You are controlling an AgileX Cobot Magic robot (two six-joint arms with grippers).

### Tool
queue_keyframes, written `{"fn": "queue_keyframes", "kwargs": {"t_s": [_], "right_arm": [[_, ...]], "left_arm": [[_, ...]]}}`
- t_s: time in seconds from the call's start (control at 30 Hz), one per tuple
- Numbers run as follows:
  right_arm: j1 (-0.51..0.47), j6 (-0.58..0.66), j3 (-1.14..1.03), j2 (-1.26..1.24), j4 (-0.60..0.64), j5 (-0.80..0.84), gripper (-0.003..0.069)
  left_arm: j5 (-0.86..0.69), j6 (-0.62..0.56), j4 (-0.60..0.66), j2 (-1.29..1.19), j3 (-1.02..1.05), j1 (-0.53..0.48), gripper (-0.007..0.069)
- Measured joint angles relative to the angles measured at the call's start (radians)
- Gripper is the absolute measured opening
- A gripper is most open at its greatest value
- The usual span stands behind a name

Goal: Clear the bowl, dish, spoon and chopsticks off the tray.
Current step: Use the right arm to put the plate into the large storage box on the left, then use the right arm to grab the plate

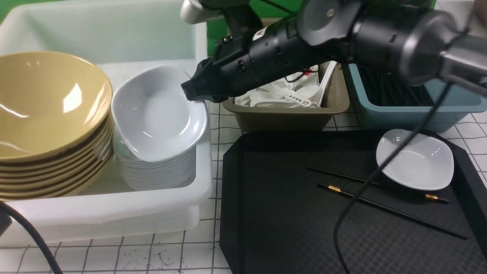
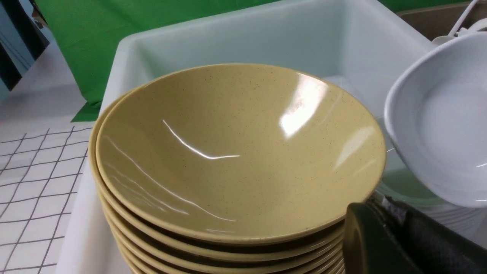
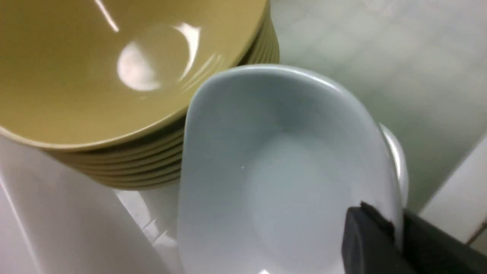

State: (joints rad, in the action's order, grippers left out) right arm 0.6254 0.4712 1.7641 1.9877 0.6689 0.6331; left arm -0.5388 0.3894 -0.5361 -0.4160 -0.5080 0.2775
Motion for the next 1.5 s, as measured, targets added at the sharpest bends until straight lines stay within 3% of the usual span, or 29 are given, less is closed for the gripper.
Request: {"fn": "queue_keyframes", "kwargs": {"t_s": [0.13,0.23,0.4,0.53,0.67,0.7,0.77,0.83,0.9,1.03,1.33,1.5], "right_arm": [[0.003,-0.023,0.026,0.021,-0.031,-0.001,0.0148],[0.002,-0.025,0.034,0.007,-0.070,0.027,0.0254],[-0.038,-0.152,0.034,-0.104,-0.319,0.290,0.0388],[-0.091,-0.230,-0.041,-0.225,-0.532,0.433,0.0417],[-0.272,-0.341,-0.340,-0.427,-0.611,0.385,0.0424],[-0.272,-0.341,-0.340,-0.427,-0.611,0.385,0.0424],[-0.448,-0.382,-0.645,-0.529,-0.569,0.242,0.0425],[-0.507,-0.389,-0.732,-0.546,-0.527,0.196,0.0425],[-0.632,-0.363,-0.887,-0.559,-0.404,0.106,0.0425],[-0.748,-0.278,-1.035,-0.562,-0.208,-0.019,0.0425],[-0.802,-0.202,-1.078,-0.475,0.057,-0.247,0.0422],[-0.802,0.022,-1.064,-0.364,0.333,-0.274,0.0349]], "left_arm": [[0.000,-0.001,0.003,0.000,0.000,0.000,-0.0012],[0.000,-0.001,0.005,0.000,0.000,0.000,-0.0012],[-0.004,0.000,0.020,0.000,0.000,0.000,-0.0012],[-0.003,0.001,0.022,0.000,0.002,0.000,-0.0012],[0.028,0.001,0.023,0.000,0.028,0.000,-0.0012],[0.028,0.001,0.023,0.000,0.029,0.000,-0.0012],[0.070,0.002,0.023,0.000,0.046,0.000,-0.0012],[0.081,0.002,0.024,0.000,0.048,0.000,-0.0012],[0.096,0.002,0.026,0.000,0.049,0.000,-0.0012],[0.100,0.002,0.026,0.000,0.050,0.000,-0.0012],[0.133,0.007,0.026,0.000,0.072,0.000,-0.0012],[0.140,0.007,0.026,0.000,0.074,0.000,-0.0012]]}}
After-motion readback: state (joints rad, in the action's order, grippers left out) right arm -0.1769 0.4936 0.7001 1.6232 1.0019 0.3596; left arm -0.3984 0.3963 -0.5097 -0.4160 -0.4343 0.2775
